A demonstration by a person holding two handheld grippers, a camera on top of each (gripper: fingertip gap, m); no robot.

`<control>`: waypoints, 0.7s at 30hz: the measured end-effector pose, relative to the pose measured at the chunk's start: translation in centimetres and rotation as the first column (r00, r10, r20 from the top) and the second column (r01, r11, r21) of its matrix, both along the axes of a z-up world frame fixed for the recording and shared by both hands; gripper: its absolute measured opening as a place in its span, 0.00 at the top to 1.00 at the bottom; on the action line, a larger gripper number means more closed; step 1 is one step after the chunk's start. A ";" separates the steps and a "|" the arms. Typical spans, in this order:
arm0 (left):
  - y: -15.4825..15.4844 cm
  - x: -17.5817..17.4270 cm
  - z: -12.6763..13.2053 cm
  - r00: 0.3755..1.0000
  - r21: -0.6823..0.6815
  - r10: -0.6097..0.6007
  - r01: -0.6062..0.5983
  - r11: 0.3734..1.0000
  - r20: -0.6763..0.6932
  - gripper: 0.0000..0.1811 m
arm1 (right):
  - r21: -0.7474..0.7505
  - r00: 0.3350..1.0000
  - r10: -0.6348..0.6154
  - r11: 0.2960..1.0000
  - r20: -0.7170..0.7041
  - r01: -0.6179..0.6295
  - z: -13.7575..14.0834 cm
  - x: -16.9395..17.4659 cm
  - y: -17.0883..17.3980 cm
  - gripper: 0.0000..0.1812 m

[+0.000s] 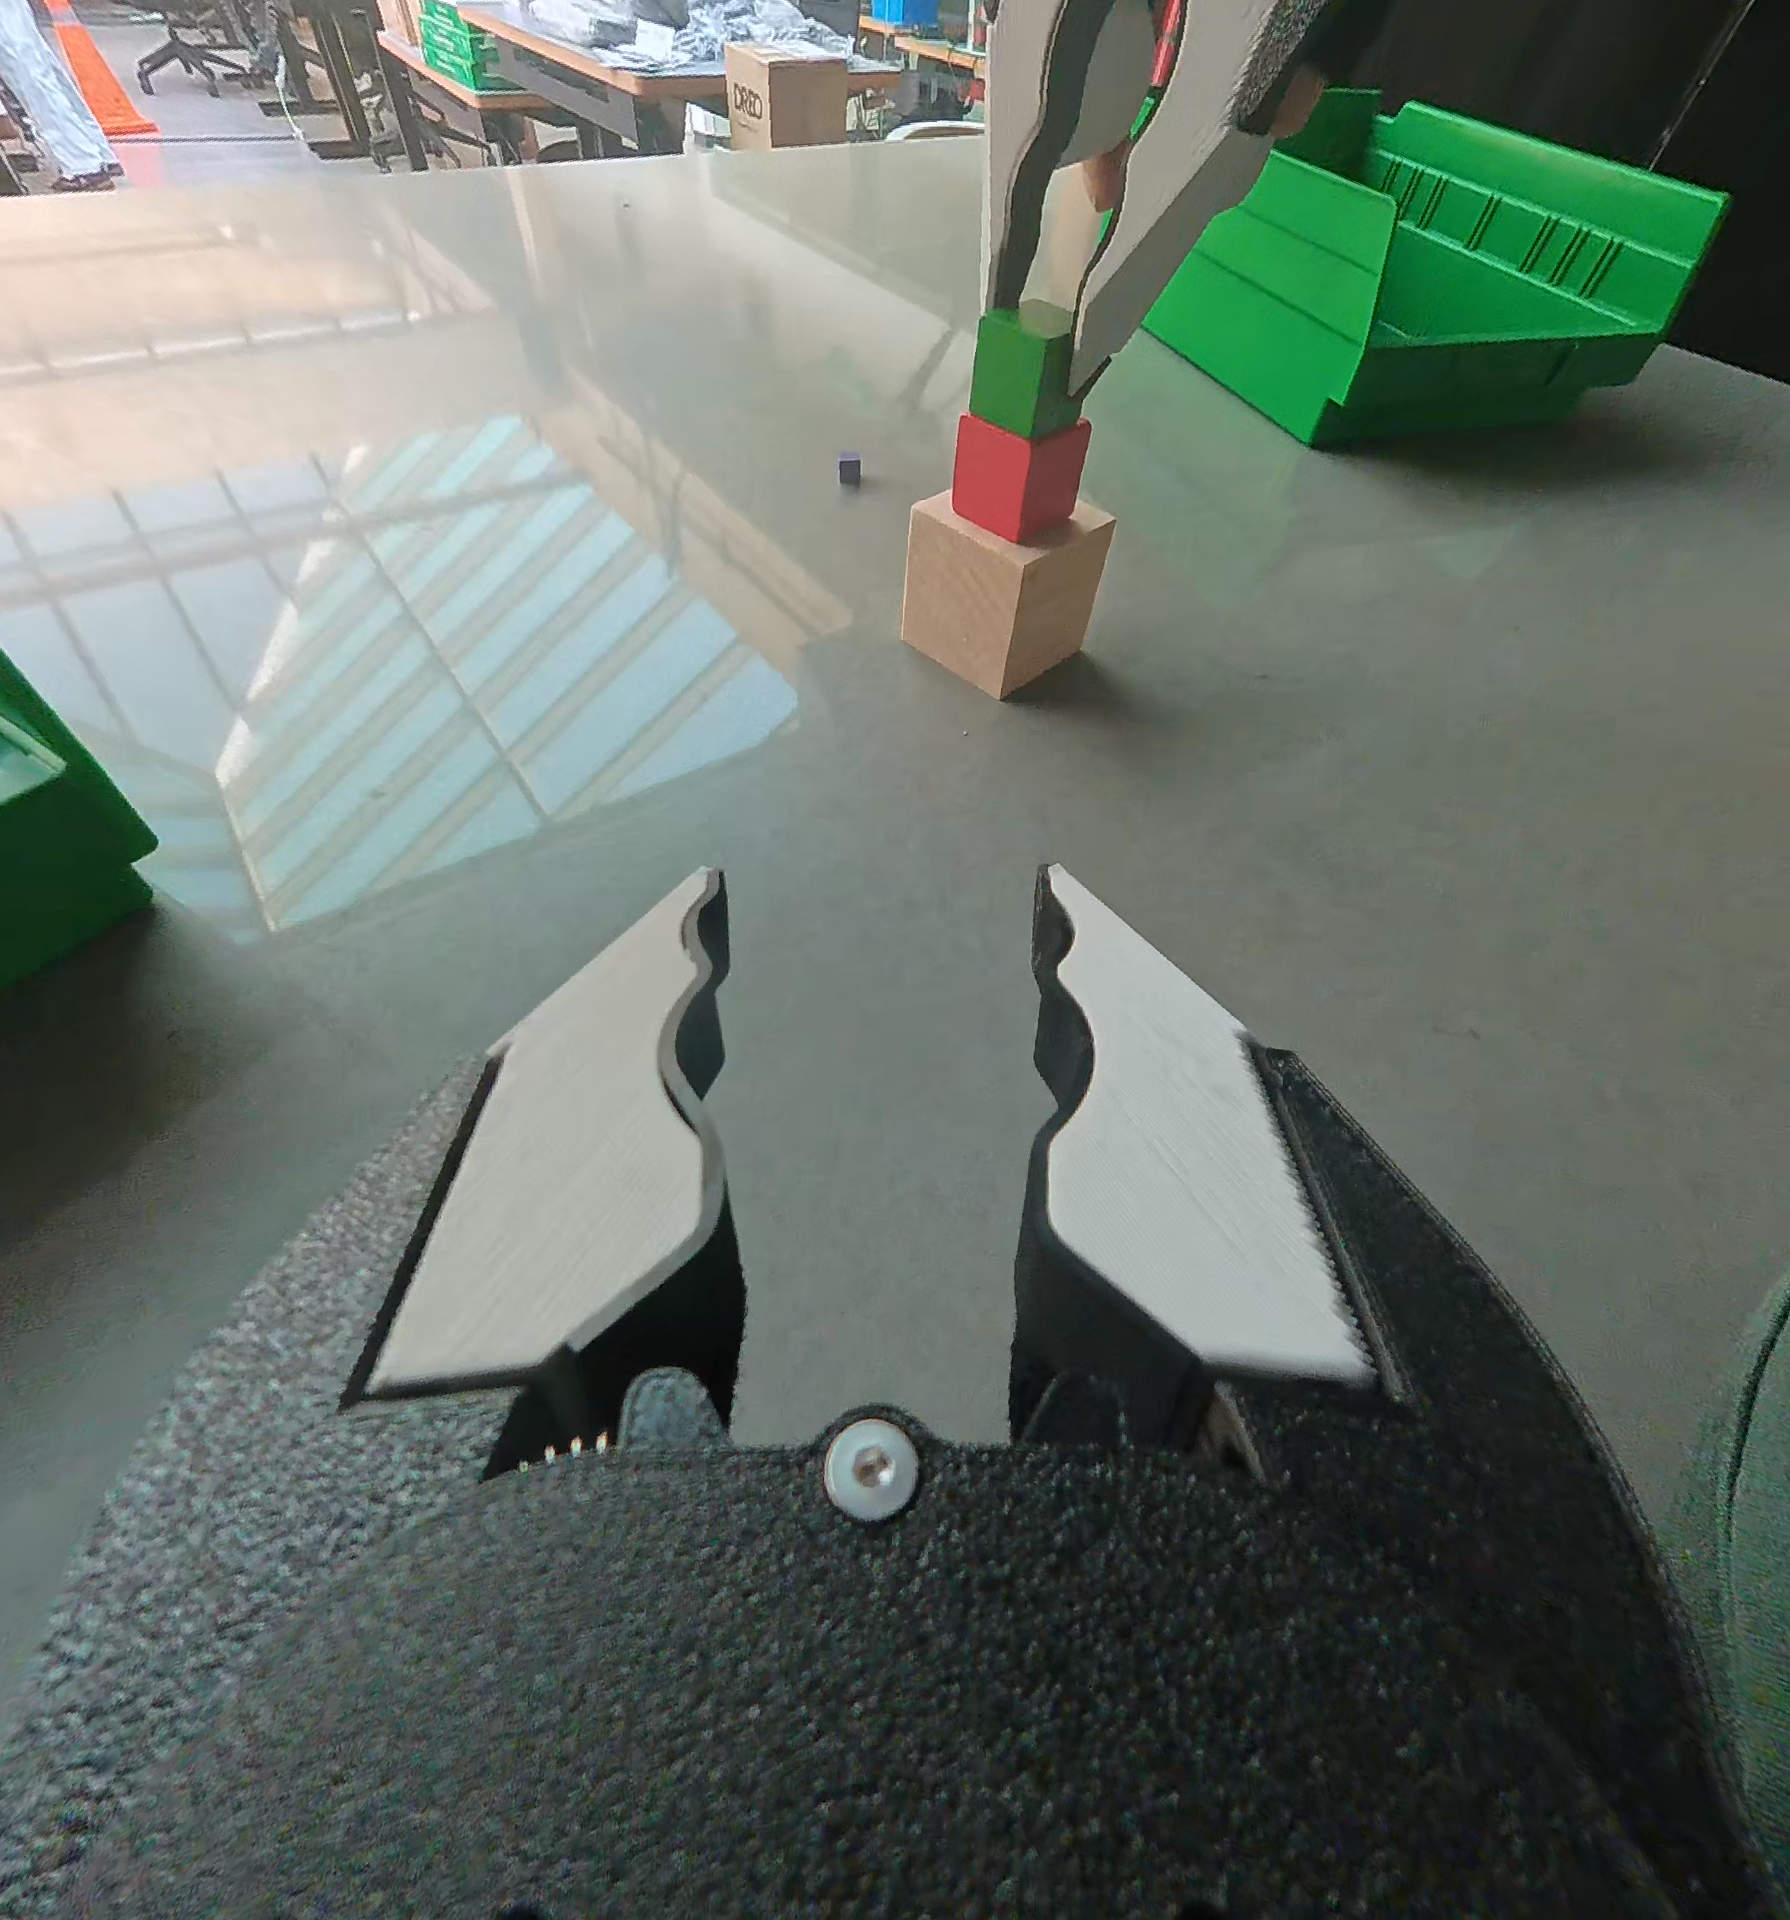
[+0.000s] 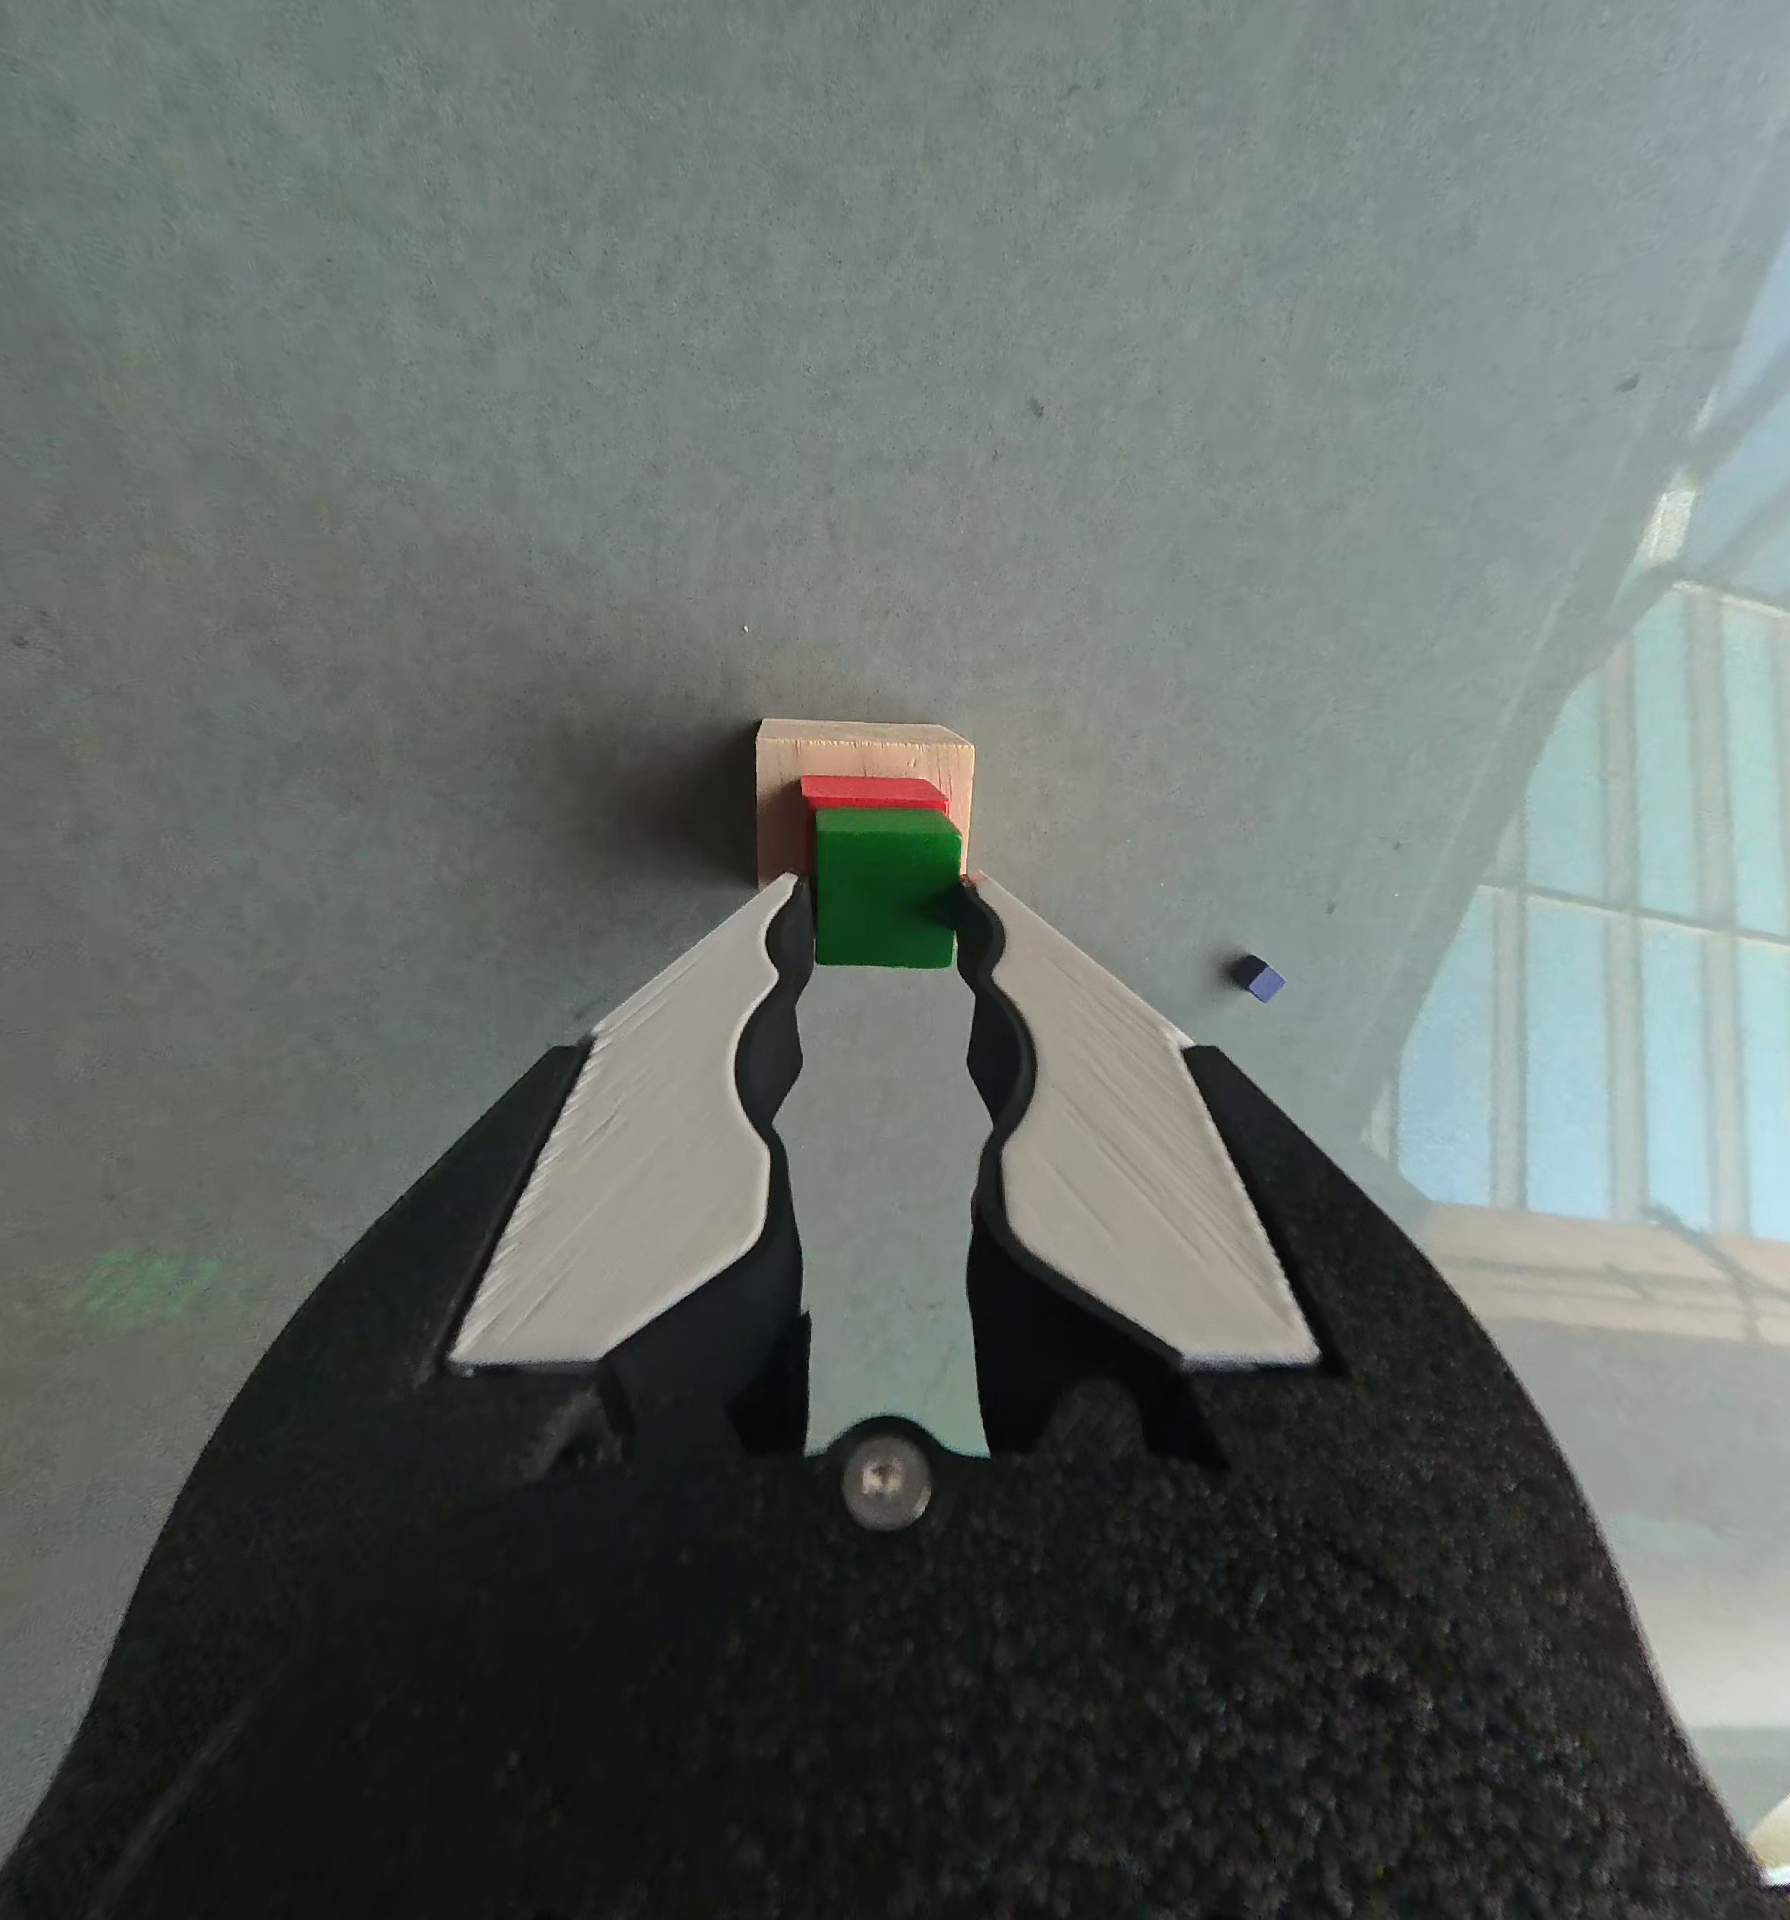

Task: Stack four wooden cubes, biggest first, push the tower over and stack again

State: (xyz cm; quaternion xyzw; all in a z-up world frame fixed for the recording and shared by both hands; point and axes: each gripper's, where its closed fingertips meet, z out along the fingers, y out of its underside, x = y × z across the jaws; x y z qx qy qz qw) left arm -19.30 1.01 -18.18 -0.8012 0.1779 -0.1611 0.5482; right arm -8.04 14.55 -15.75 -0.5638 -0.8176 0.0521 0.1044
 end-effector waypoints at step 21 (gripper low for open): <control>-0.3 -0.5 -0.2 1.000 -0.014 0.020 -0.020 1.000 -0.002 0.68 | -0.058 0.896 -0.397 0.917 -0.200 0.394 -3.2 0.9 13.7 0.86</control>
